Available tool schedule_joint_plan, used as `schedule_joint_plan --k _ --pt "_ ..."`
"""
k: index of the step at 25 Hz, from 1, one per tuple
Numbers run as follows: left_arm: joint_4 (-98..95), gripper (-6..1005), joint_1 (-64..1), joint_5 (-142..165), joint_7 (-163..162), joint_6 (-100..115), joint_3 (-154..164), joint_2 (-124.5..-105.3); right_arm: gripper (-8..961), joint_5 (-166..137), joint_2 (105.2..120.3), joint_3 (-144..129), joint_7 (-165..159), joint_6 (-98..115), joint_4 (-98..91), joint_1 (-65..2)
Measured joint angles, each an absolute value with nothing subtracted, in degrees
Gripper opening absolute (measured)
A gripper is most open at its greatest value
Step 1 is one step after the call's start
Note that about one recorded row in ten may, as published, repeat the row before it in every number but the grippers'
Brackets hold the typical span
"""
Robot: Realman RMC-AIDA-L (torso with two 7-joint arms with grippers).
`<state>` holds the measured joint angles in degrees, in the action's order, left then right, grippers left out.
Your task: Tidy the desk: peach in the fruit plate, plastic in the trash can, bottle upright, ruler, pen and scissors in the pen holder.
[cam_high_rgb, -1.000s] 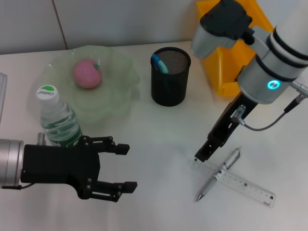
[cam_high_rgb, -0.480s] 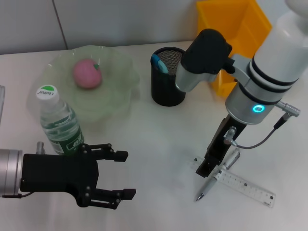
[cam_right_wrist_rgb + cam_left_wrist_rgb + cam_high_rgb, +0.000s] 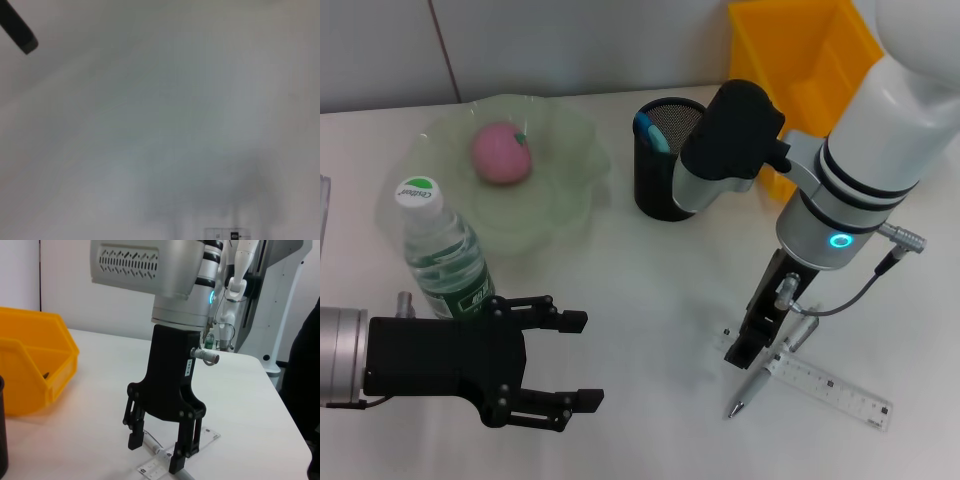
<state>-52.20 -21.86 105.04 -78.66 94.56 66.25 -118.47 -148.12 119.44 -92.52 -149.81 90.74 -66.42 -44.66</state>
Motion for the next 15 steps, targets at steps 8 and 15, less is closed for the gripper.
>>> schedule_joint_plan --k 8,15 --pt "-52.2 838 -22.0 104.9 -78.4 94.6 66.2 -118.48 722 -148.0 119.50 -95.0 -150.7 89.6 -66.0 -44.7" --pt "-52.2 838 -21.7 104.5 -78.1 94.6 66.2 -118.48 722 -147.9 119.54 -97.4 -151.4 88.8 -66.0 -44.7"
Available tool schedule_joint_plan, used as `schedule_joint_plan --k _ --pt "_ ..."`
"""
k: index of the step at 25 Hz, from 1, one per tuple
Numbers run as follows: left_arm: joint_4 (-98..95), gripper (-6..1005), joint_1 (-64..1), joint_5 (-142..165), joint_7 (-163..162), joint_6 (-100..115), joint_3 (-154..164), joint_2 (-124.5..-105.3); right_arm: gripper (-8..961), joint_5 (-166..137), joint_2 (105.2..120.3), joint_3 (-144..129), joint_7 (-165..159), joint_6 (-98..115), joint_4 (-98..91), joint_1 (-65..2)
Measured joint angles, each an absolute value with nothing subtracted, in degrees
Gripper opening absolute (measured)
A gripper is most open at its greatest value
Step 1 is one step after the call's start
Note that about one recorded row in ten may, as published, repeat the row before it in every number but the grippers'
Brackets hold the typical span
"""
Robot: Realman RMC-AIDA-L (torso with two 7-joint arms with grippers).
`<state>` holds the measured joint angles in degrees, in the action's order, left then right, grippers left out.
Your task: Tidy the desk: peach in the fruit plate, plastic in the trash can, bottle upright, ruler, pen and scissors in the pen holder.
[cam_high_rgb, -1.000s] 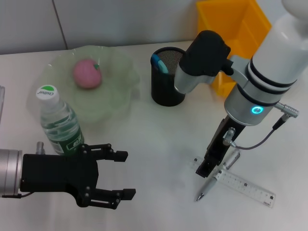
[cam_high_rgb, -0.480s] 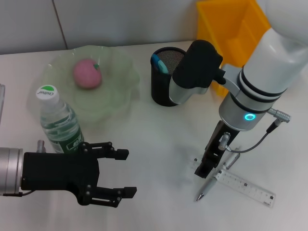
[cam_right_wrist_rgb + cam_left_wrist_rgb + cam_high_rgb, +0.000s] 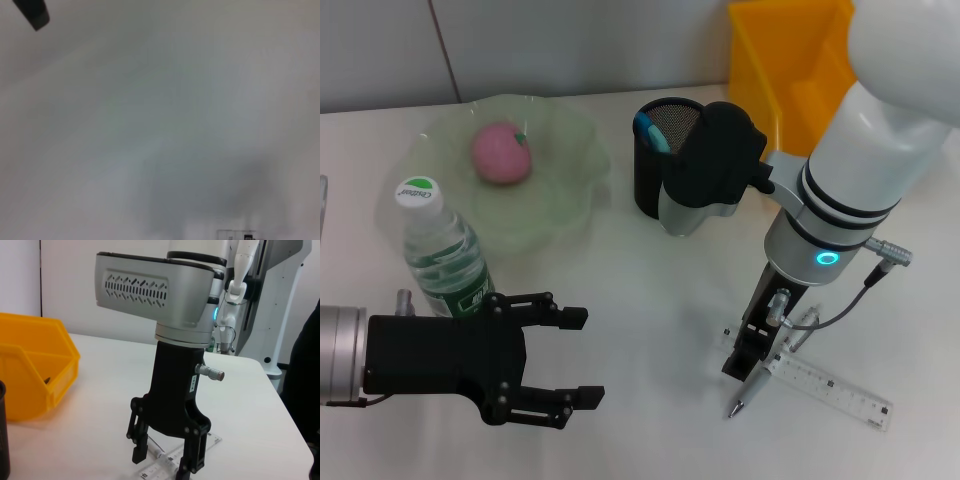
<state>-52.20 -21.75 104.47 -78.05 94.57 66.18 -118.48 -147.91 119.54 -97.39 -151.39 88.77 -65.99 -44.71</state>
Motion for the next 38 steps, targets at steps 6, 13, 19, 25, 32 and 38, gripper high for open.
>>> schedule_joint_plan --k 6,13,19,25,32,38 --pt "-52.2 838 -21.6 104.5 -77.9 94.6 66.2 -118.47 721 -147.8 119.62 -97.7 -151.5 88.1 -66.0 -44.7" --pt "-52.1 837 -21.4 104.5 -77.4 94.6 66.2 -118.47 692 -148.0 119.62 -100.2 -152.3 86.8 -65.9 -44.7" --pt "-52.1 837 -21.4 104.5 -77.3 94.6 66.2 -118.44 668 -148.0 119.61 -100.5 -152.6 86.2 -65.5 -44.9" --pt "-52.1 837 -21.4 104.5 -77.3 94.8 66.2 -118.34 643 -148.0 119.61 -101.0 -152.6 85.8 -65.5 -44.8" --pt "-52.1 837 -21.4 104.5 -77.3 95.0 66.1 -118.30 614 -148.1 119.61 -101.8 -152.7 84.9 -64.3 -45.2" --pt "-52.1 837 -21.4 104.5 -77.3 95.0 66.1 -118.30 590 -148.1 119.61 -101.8 -152.9 84.9 -64.4 -45.3"
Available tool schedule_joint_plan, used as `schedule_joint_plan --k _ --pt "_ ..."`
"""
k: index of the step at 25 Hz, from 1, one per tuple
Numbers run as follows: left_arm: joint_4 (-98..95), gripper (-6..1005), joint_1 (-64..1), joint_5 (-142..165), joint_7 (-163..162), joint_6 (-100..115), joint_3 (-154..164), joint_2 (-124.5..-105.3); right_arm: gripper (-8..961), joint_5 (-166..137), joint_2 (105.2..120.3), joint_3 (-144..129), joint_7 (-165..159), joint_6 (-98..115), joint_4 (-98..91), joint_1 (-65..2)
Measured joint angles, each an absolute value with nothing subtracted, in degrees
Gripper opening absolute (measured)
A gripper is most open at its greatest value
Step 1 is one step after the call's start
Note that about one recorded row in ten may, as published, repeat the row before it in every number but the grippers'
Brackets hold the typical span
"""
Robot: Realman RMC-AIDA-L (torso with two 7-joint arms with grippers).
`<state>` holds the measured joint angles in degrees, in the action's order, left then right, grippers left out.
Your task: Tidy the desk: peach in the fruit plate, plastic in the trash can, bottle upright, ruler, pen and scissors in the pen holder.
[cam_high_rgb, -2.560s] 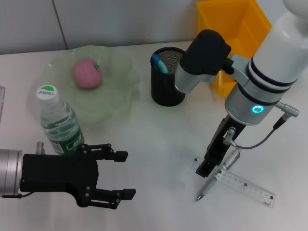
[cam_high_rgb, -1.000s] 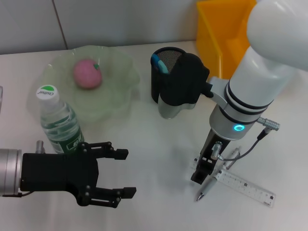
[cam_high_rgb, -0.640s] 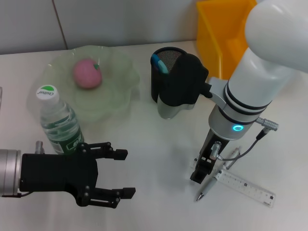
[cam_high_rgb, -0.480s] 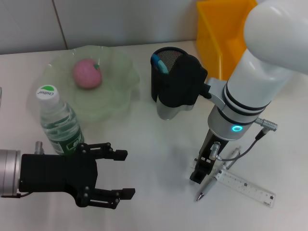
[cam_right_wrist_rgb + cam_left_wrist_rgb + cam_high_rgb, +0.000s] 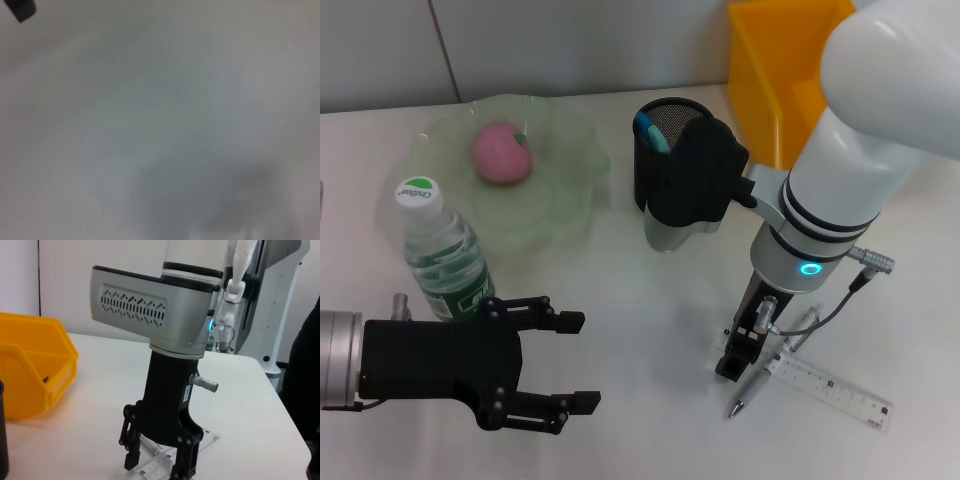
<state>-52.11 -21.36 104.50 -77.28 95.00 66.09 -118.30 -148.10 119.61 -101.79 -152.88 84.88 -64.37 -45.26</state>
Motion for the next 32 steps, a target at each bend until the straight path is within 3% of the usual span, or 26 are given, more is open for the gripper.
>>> schedule_joint_plan --k 8,11,21,32 --pt "-52.1 836 -21.4 104.5 -77.3 95.1 65.7 -118.30 557 -148.1 119.61 -101.8 -153.1 84.7 -64.0 -45.3" --pt "-52.1 836 -21.4 104.5 -77.3 95.1 65.7 -118.30 382 -148.1 119.61 -101.8 -153.1 84.7 -63.8 -45.4" --pt "-52.5 836 -21.4 104.5 -77.5 95.3 65.7 -118.30 381 -148.1 119.47 -100.4 -153.7 85.5 -66.3 -45.2" --pt "-52.3 836 -21.4 104.5 -77.4 95.4 65.5 -118.21 381 -148.3 119.02 -83.0 -151.8 91.9 -82.5 -44.3"
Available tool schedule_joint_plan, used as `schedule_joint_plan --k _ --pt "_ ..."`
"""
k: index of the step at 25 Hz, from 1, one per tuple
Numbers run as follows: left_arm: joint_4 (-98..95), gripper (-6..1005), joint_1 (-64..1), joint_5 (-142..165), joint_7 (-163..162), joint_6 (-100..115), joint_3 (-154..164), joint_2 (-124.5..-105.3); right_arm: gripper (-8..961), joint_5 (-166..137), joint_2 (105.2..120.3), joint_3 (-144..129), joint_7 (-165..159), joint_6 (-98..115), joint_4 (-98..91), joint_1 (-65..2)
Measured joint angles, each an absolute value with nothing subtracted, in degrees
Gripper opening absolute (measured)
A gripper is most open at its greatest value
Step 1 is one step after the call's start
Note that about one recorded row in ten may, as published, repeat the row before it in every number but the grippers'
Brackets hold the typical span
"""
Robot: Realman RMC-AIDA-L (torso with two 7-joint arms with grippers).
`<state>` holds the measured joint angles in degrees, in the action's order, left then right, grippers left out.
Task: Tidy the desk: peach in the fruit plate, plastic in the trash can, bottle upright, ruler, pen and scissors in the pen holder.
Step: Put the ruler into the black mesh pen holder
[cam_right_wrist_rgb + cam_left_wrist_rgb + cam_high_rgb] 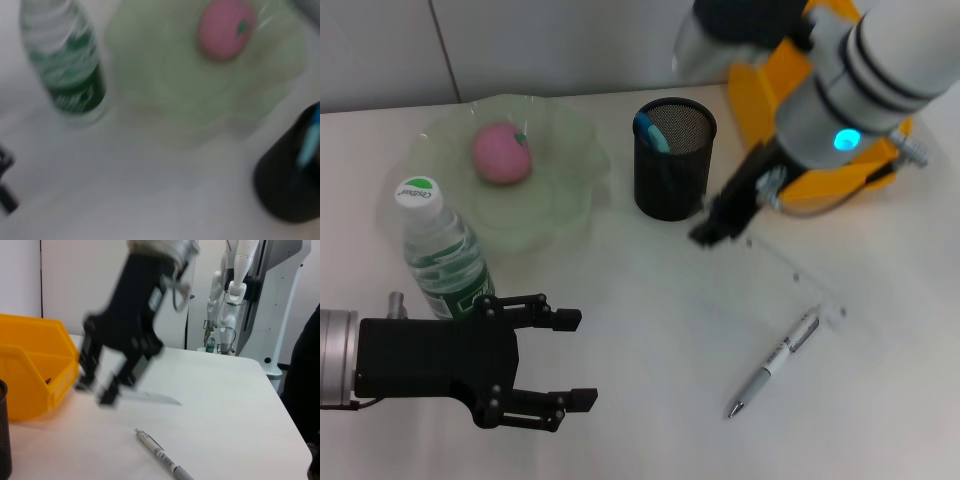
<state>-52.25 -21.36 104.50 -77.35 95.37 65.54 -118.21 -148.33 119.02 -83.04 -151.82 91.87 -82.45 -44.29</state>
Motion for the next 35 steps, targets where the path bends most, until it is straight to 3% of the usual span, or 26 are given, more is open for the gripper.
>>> schedule_joint_plan --k 11,22,35 --pt "-51.9 835 -21.4 104.5 -77.3 95.6 65.5 -118.29 380 -149.9 119.26 -75.8 -148.6 73.9 -93.9 -37.8" --pt "-51.4 835 -21.3 104.5 -77.3 95.8 65.5 -118.30 380 -131.6 119.27 -77.4 -140.0 50.6 -85.2 -32.9" --pt "-51.4 835 -21.4 104.4 -77.3 96.0 65.6 -118.30 381 -116.0 119.36 -78.3 -126.6 43.1 -76.8 -31.1"
